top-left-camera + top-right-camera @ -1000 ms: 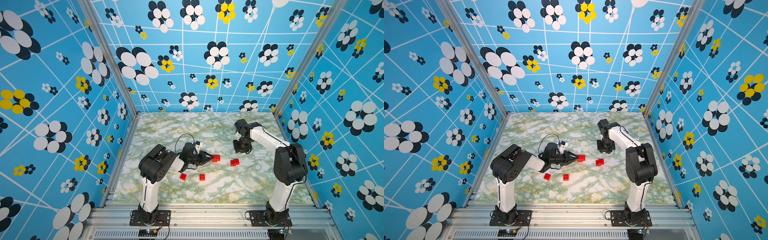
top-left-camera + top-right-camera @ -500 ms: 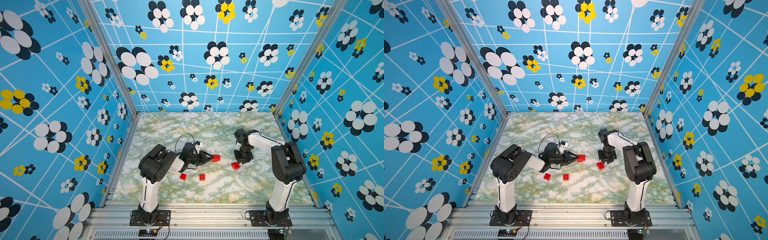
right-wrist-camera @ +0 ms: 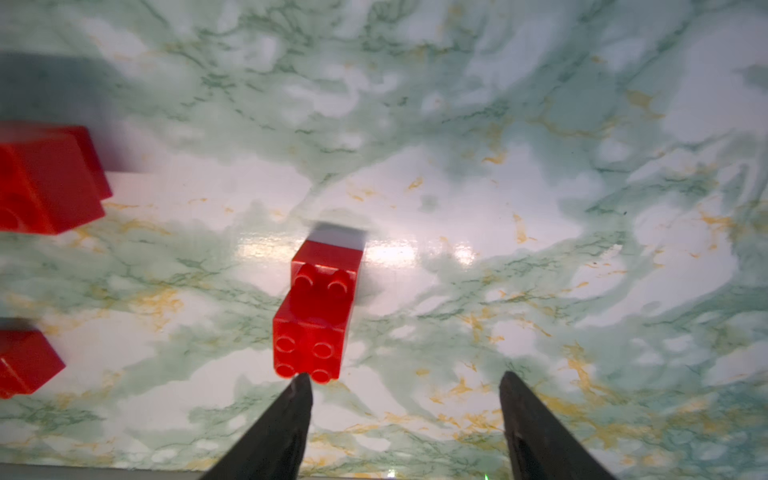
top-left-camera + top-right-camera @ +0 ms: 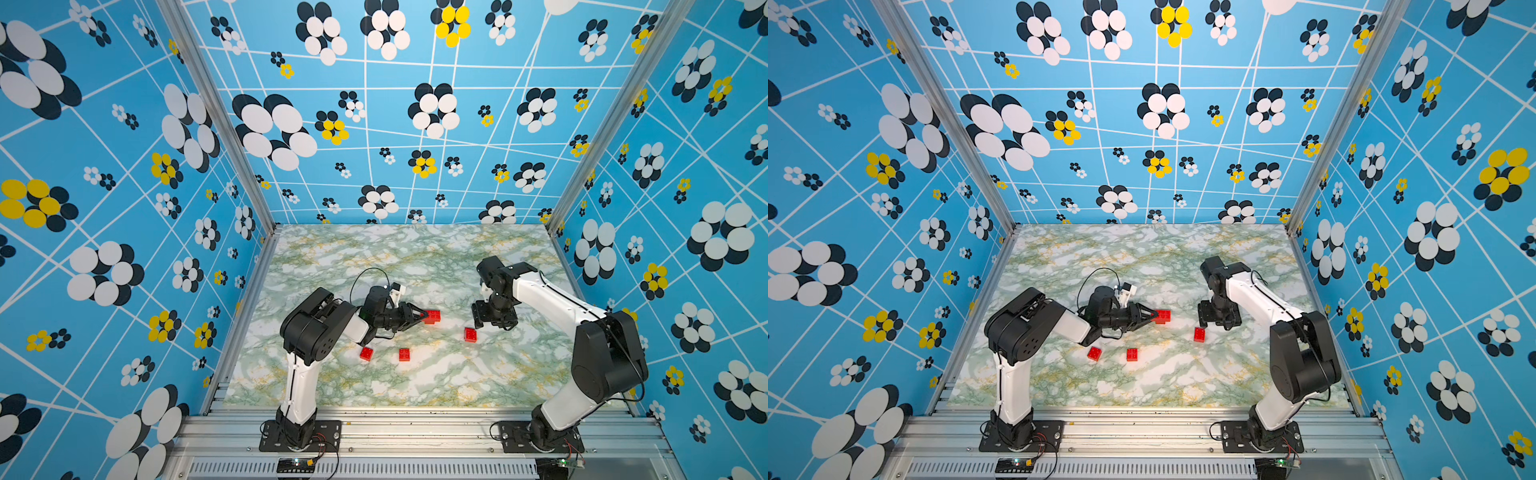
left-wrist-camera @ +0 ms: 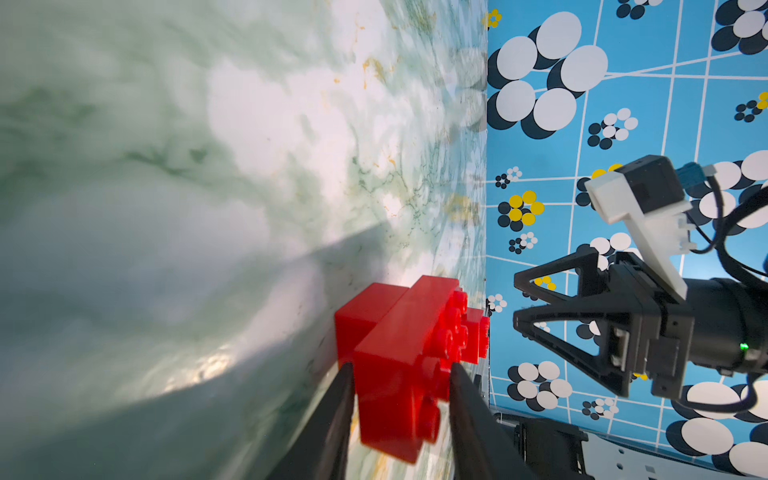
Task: Assemble the letter v with lego
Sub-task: Pick up the lego brick from the center of the board.
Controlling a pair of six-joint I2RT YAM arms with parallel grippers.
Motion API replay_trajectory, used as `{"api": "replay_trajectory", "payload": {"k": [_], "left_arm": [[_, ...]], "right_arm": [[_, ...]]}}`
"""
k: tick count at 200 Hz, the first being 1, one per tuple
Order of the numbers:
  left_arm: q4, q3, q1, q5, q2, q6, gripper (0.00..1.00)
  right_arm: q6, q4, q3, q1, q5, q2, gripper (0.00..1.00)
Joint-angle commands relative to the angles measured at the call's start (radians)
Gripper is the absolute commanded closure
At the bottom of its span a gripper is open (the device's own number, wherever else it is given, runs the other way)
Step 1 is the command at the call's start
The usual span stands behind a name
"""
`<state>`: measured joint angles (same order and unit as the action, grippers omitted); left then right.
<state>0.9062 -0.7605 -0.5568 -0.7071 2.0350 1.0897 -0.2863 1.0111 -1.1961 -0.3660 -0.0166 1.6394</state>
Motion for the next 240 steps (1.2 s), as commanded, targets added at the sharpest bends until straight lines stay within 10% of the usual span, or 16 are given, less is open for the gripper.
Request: {"api": "replay_trajectory", "payload": {"k": [1,240], "left_arm": [[0.003,0.012,0.009,-0.004,0.012,-0.003,0.61],[-0.020,0.006,0.009,-0.008,0.002,-0.013,0.63]], "right_arm": [[-0.076,0.039,-0.007,-0.063,-0.004,-0.004,0.23],[-0.251,-0.132,0.054,-0.106,-0.026,0.180,0.54]]}}
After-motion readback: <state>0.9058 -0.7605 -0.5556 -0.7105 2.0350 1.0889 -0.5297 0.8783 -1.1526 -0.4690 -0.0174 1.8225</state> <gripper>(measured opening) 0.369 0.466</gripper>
